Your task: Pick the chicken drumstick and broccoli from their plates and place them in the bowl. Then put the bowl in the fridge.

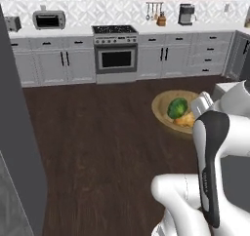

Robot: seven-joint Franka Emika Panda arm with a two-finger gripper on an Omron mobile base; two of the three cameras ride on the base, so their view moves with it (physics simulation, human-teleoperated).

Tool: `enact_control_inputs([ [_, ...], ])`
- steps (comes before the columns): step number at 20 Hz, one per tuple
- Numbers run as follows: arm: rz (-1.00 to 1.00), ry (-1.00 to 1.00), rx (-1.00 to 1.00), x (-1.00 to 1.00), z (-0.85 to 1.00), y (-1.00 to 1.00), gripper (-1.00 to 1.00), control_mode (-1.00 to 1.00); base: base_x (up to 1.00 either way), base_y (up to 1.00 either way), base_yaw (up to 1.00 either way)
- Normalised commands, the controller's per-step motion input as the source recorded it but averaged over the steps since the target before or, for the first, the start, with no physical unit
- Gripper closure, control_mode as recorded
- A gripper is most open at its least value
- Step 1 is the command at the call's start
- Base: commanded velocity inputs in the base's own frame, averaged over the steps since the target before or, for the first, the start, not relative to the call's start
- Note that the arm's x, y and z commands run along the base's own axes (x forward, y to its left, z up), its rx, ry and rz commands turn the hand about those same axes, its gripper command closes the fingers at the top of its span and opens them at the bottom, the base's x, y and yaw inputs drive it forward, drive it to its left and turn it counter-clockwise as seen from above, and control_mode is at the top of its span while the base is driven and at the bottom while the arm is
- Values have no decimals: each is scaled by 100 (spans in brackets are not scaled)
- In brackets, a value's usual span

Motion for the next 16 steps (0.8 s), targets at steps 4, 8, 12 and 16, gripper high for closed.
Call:
enact_control_inputs([
  [4, 0, 0, 0, 0, 0, 0, 100, 100, 100, -56, 2],
  [8, 0, 0, 0, 0, 0, 0, 100, 100, 100, -54, 20],
  [12, 0, 0, 0, 0, 0, 0, 100, 100, 100, -32, 29],
  [16, 0, 0, 0, 0, 0, 0, 100, 100, 100, -10, 50],
])
